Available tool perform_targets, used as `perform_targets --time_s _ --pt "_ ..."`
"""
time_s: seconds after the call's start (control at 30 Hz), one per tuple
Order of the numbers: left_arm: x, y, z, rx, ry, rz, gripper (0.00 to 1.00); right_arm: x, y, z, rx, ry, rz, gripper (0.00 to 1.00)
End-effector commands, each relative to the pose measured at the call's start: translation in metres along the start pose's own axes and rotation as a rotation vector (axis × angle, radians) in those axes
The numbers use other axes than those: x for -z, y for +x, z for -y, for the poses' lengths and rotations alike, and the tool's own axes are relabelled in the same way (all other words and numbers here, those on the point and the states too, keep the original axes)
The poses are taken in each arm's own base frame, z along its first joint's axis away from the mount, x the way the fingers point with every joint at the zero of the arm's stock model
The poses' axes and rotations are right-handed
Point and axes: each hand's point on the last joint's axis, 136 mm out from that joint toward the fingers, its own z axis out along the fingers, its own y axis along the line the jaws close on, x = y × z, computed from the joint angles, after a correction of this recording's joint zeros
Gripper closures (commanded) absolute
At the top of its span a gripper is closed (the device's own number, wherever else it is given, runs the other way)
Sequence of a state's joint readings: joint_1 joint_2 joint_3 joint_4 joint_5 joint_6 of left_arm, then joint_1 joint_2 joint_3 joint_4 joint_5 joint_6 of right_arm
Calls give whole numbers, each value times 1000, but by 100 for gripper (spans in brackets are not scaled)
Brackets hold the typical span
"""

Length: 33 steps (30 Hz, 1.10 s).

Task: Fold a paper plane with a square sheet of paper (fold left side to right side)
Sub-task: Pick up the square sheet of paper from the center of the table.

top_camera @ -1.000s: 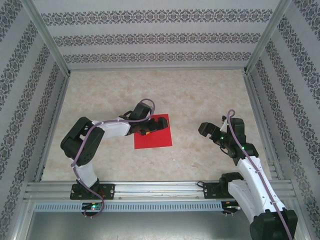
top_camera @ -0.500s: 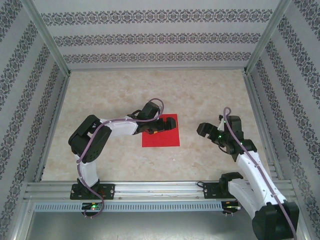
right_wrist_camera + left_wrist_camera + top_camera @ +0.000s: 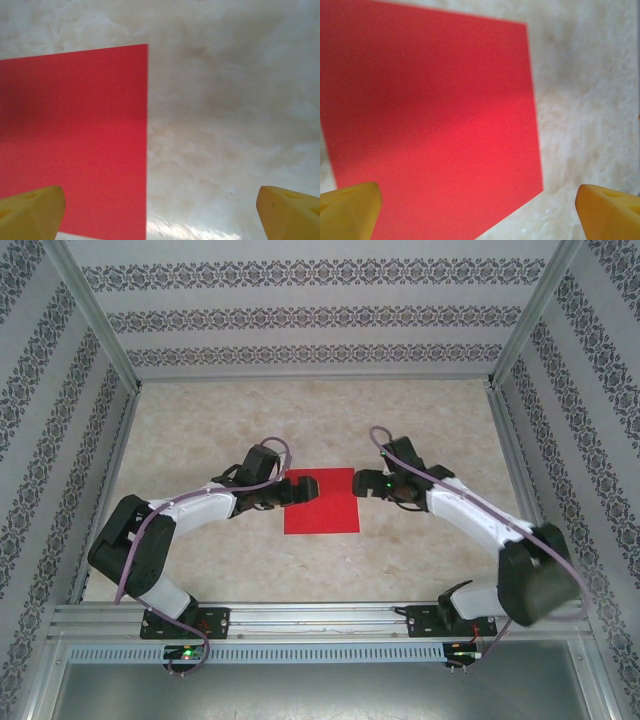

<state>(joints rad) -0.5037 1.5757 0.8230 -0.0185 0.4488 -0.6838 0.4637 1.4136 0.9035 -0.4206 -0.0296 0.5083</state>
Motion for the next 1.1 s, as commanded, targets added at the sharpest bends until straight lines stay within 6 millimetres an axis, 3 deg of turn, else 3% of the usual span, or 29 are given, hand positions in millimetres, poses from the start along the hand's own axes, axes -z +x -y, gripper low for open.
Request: perform_targets --time_s 0.0,0.2,0.57,0.8,1.07 --pt "1 23 -3 -38 16 -99 7 -23 -12 -8 74 56 -7 2" --pt "-6 32 -5 -11 35 -139 26 -65 -21 -27 131 69 -73 4" --pt "-27 45 -22 44 13 -195 52 -104 -30 -41 169 73 -137 5" --pt "-29 53 -35 39 -37 -225 57 -119 -31 -47 190 79 -170 6" --pt "-34 56 -41 57 -47 -225 58 -125 -13 -52 196 73 -221 7"
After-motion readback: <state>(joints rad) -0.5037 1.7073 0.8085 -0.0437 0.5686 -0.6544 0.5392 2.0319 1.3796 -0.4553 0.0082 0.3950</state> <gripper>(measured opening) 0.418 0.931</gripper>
